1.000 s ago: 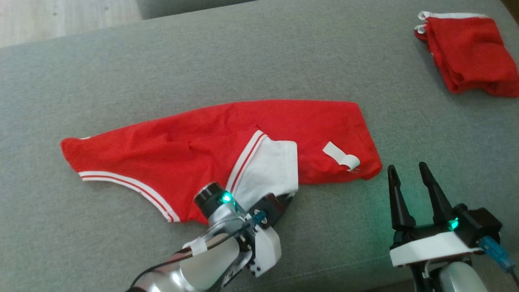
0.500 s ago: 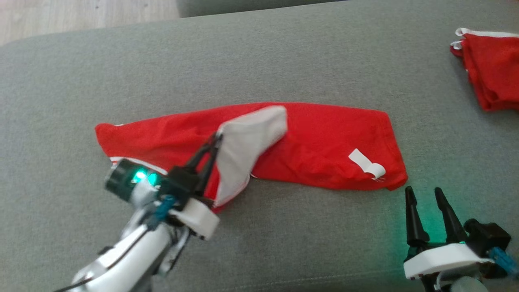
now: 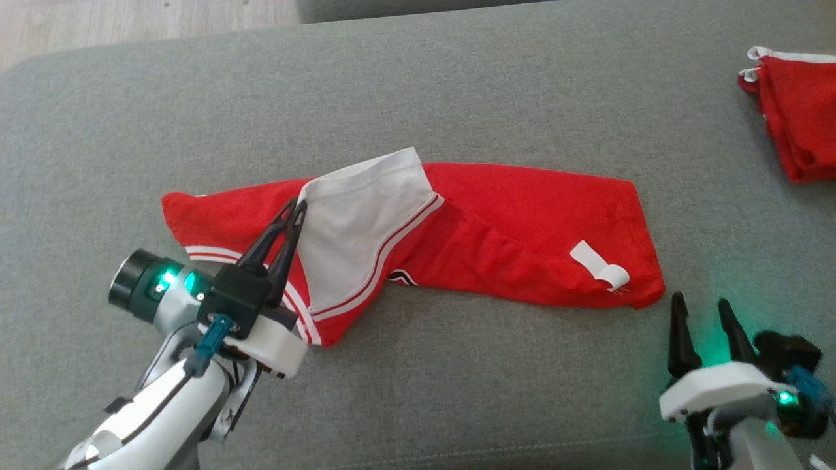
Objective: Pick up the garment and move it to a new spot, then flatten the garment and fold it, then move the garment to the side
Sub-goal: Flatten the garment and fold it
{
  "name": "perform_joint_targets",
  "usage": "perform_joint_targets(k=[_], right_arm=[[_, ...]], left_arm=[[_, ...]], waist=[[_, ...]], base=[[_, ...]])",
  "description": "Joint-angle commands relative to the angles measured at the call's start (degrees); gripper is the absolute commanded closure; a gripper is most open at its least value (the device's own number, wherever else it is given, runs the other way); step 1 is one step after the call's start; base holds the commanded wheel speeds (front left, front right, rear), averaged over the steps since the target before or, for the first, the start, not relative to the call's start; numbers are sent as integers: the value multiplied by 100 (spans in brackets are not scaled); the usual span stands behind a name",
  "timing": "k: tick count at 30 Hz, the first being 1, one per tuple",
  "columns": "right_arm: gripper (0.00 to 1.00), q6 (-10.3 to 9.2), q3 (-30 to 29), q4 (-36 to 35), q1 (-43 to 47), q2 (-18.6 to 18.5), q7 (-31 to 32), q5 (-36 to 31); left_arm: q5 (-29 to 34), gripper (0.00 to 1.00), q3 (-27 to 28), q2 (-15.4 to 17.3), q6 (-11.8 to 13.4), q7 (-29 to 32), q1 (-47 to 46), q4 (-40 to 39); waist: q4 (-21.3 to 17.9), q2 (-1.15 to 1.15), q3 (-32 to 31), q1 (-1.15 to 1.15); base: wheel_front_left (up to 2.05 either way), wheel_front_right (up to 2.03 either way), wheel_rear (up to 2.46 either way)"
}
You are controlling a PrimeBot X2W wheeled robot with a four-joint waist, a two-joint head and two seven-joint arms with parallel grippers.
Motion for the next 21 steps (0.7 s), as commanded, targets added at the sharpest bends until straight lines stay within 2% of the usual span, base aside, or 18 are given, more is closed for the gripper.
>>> perform_joint_targets(k=[1,16,17,20,21], right_arm=[[0,-5,127,-75,-204,-20,-26,-48],[0,-5,784,848,-674,-6,-76,57],[5,-5,791,880,-688,-6,-78,48],[96,-5,855,960,-730,-6,-81,58],[100,-5,882,992,-740,-6,-82,72]], left_arm=[[42,100,265,230,51,17,-194,-183],[7,100,281,354,76,46,-213,-294],[5,100,279,353,74,42,-213,-293],[-13,100,282,356,68,26,-202,-281],[-23,100,287,362,65,19,-192,-268]], waist=[[3,0,4,0],[99,0,30,0],[108,0,23,0],[133,0,-7,0],[139,0,-21,0]], base=[[0,0,0],[0,0,0],[0,0,0],[0,0,0],[0,0,0]])
